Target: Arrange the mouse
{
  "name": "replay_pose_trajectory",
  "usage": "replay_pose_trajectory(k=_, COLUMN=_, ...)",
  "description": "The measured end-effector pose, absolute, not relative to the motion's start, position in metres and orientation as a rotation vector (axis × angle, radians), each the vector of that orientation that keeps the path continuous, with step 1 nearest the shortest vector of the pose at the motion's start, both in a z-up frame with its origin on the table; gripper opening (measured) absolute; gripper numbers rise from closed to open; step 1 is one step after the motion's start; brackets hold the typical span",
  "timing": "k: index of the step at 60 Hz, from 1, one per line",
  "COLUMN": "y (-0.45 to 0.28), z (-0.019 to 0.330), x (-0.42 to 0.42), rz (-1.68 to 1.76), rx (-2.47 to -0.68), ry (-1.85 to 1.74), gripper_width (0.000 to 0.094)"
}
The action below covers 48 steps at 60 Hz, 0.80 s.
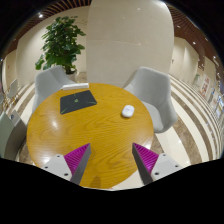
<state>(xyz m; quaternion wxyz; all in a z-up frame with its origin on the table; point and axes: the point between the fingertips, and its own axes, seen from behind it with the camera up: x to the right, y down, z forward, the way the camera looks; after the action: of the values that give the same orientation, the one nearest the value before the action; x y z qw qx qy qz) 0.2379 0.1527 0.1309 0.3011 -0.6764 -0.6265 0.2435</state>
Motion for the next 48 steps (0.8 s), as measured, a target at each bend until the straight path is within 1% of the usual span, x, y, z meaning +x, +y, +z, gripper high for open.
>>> replay_pose_trajectory(k=14, y=0.208, z=0.11, x=0.225, rz=0.644, rx=-1.789, ry=-1.682, gripper_width=0.0868)
replay_pose_trajectory(k=26, y=0.228, z=0.093, x=0.201, rz=0.703, rx=-1.732, ry=-1.737, gripper_width=0.0869)
replay_pose_trajectory(k=48, y=0.251, z=0.041, x=0.127, rz=0.791, rx=-1.738, ry=-1.771, gripper_width=0.0866)
